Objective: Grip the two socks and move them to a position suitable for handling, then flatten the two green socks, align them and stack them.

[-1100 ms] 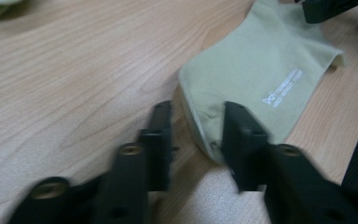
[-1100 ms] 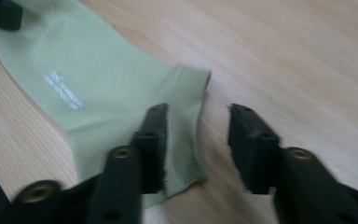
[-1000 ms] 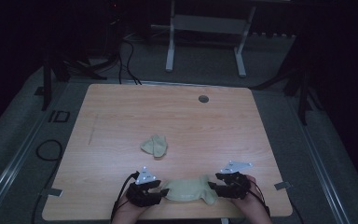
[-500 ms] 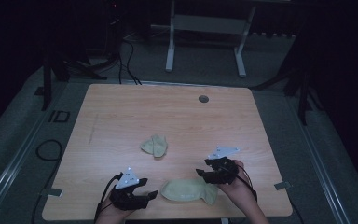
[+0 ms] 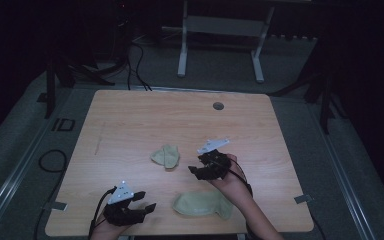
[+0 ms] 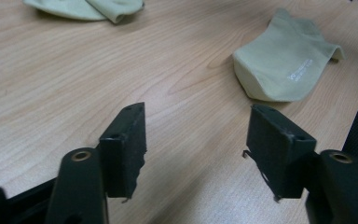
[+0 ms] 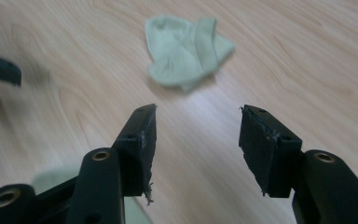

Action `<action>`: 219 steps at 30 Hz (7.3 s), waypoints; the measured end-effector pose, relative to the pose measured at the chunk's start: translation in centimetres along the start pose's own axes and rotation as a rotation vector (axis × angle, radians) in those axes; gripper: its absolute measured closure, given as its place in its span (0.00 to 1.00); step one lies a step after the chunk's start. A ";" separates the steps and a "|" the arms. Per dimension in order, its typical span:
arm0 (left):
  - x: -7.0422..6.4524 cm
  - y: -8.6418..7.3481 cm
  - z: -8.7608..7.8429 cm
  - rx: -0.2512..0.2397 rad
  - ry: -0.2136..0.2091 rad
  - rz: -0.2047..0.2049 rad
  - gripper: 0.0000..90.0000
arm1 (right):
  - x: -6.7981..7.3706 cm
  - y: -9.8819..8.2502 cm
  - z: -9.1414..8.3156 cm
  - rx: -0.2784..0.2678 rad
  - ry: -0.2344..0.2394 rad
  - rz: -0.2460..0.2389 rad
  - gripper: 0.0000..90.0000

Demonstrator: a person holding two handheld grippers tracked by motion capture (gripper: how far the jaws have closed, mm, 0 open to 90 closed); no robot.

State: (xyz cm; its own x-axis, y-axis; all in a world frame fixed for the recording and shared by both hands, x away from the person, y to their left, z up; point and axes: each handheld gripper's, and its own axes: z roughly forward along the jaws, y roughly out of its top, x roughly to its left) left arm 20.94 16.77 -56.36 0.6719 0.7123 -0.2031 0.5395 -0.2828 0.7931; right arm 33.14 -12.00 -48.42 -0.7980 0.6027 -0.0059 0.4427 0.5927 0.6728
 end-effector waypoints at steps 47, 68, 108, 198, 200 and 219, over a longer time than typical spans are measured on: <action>0.7 -0.3 -0.3 -0.033 0.054 -0.066 0.21 | 1.0 6.4 11.9 0.160 -0.112 0.005 0.92; 0.4 -0.3 0.3 -0.020 0.038 -0.055 0.23 | -0.3 1.6 2.9 0.092 -0.155 0.016 0.92; 1.6 9.5 11.7 0.129 0.000 0.047 0.55 | -2.7 -3.5 3.4 0.164 -0.054 0.011 0.74; -3.5 5.1 6.1 0.183 -0.103 0.034 0.52 | -0.7 -14.3 -5.0 0.109 -0.027 0.139 0.68; -3.6 4.9 6.2 0.189 -0.099 0.042 0.55 | -0.7 -14.4 -5.0 0.110 -0.028 0.139 0.70; -4.4 3.4 6.5 0.198 -0.033 0.054 0.98 | 0.3 -15.2 -4.9 0.101 -0.029 0.126 0.91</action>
State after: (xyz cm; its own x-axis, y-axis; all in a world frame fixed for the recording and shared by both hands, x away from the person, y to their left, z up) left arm 23.14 8.46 -56.52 0.7171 0.6721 -0.1846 0.5894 -0.4434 0.6753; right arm 24.22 -23.45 -55.04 -0.7222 0.6897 0.0514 0.5782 0.5613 0.5922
